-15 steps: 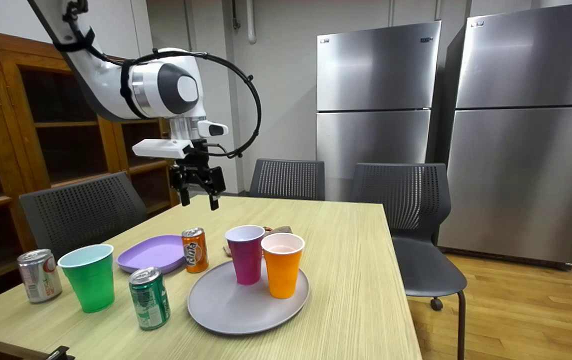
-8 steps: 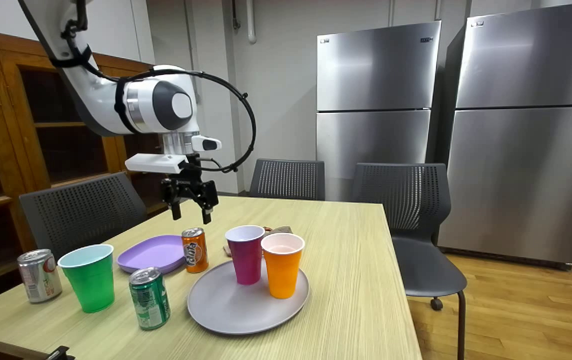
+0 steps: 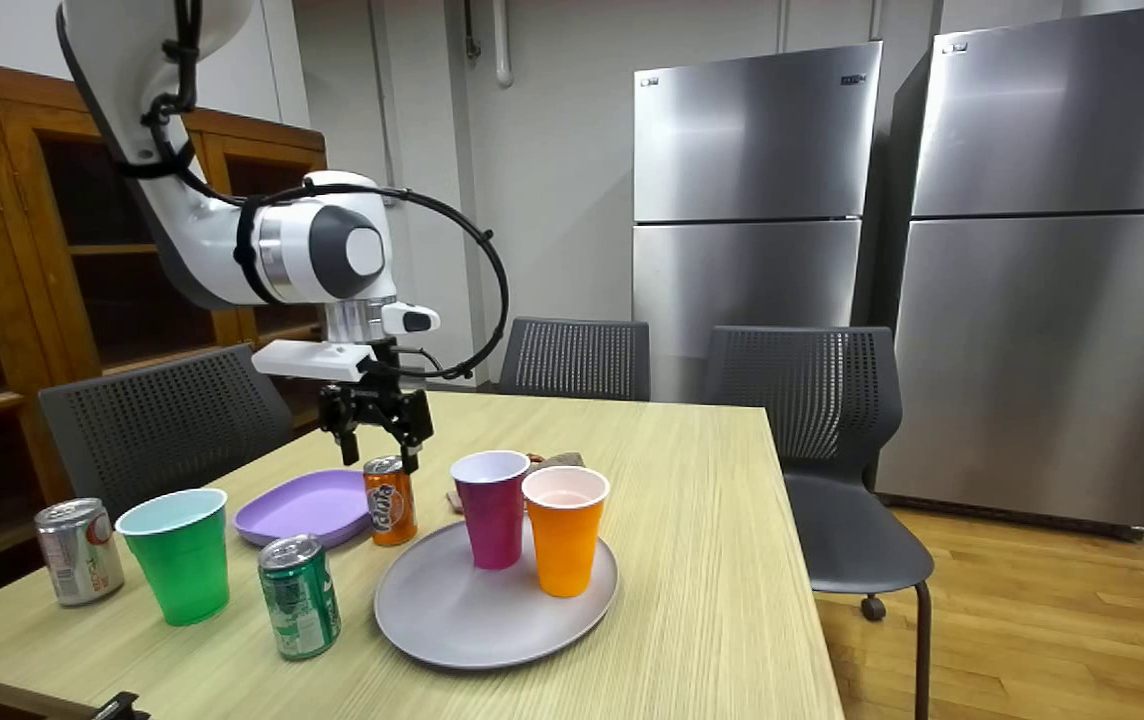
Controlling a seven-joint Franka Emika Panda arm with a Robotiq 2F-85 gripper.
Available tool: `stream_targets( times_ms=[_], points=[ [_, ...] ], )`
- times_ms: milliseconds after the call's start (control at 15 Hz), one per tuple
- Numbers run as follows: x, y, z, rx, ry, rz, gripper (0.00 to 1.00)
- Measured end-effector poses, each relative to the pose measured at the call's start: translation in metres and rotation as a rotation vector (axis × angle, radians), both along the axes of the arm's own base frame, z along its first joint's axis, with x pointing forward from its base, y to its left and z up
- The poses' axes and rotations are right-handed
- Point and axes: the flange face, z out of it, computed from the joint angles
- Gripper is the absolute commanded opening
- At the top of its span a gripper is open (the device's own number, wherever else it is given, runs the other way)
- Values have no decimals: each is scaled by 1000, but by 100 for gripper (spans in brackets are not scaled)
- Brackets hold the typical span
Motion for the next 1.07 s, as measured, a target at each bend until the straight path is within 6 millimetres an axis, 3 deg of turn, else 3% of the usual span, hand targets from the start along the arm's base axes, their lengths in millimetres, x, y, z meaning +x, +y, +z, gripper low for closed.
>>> stream_targets(
  times_ms=[267,333,400,600,733,1067],
  points=[
    [6,4,-9,0,7,8,100],
    [7,4,-11,0,8,9,75],
    [8,4,-12,0,9,9,74],
    [9,5,-15,0,11,10,49],
    [10,4,-15,0,11,11,38],
    [10,4,-15,0,11,13,38]
  ],
)
